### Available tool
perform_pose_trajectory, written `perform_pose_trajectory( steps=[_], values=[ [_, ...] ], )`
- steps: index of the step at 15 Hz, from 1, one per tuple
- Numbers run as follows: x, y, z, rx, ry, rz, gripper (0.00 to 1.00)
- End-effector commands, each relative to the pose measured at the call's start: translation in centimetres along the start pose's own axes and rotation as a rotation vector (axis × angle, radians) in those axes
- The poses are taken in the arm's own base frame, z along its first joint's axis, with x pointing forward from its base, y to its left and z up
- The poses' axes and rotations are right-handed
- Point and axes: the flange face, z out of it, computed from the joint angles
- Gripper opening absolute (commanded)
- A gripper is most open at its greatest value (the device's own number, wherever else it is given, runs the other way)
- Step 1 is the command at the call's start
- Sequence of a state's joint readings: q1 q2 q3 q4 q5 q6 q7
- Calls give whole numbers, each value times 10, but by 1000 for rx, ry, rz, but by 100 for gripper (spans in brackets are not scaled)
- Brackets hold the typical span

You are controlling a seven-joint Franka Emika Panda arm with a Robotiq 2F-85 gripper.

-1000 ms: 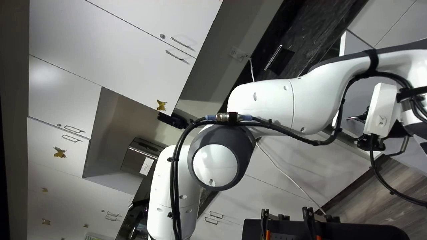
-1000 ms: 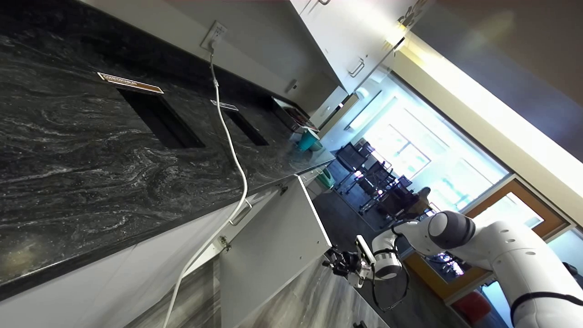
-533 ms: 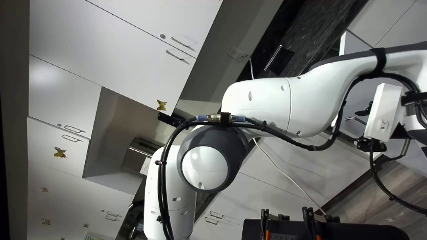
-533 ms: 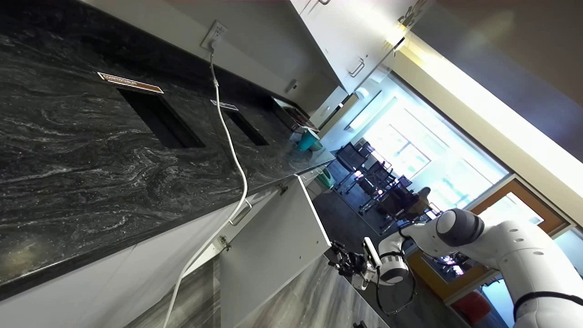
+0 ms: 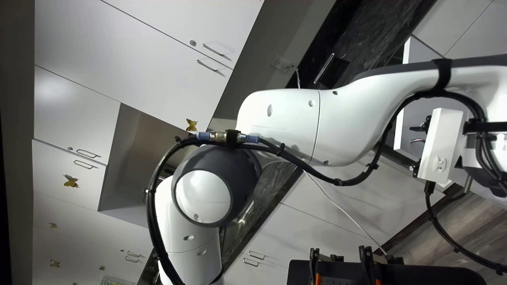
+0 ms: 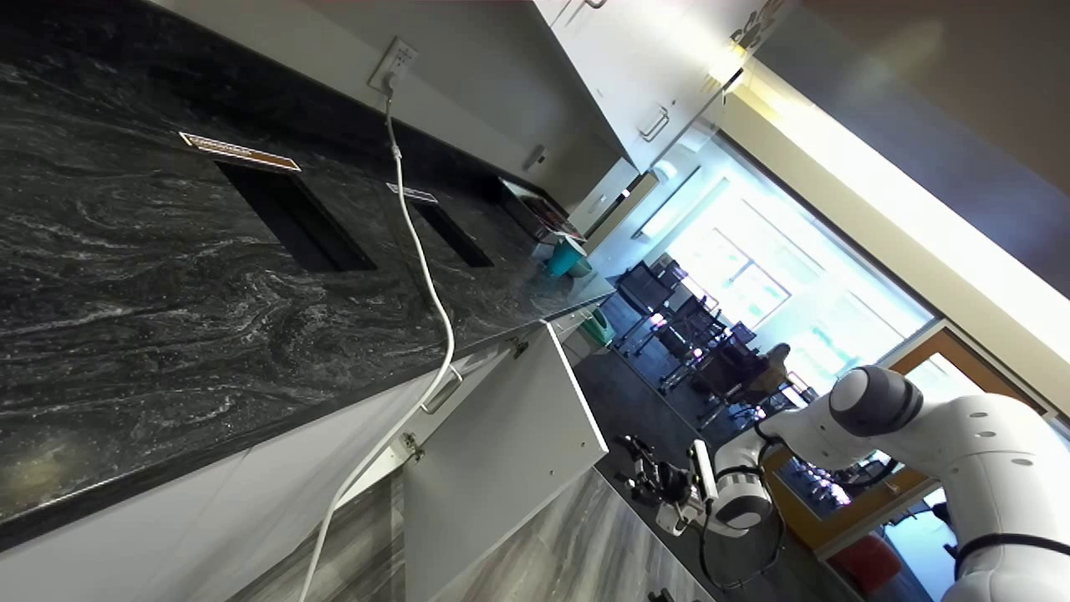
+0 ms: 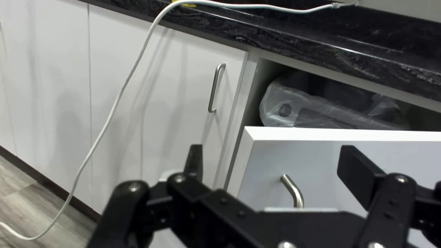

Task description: Open the bottom drawer on the right

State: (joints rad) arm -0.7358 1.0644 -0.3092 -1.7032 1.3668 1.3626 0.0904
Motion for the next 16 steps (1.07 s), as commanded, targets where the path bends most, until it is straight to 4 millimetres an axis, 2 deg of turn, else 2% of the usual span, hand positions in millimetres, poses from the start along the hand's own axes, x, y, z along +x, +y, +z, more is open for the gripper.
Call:
perform_pose_trajectory(
  steps=[1,6,12,13,14,16],
  values=[
    [-42,14,-12,64,9,-53,100],
    [-81,33,-25,112,10,-112,100],
    [-113,49,-25,144,1,-155,100],
    [-116,52,-24,143,-4,-157,100],
    [-96,44,-28,134,10,-138,100],
    [-98,45,-28,136,9,-136,100]
  ],
)
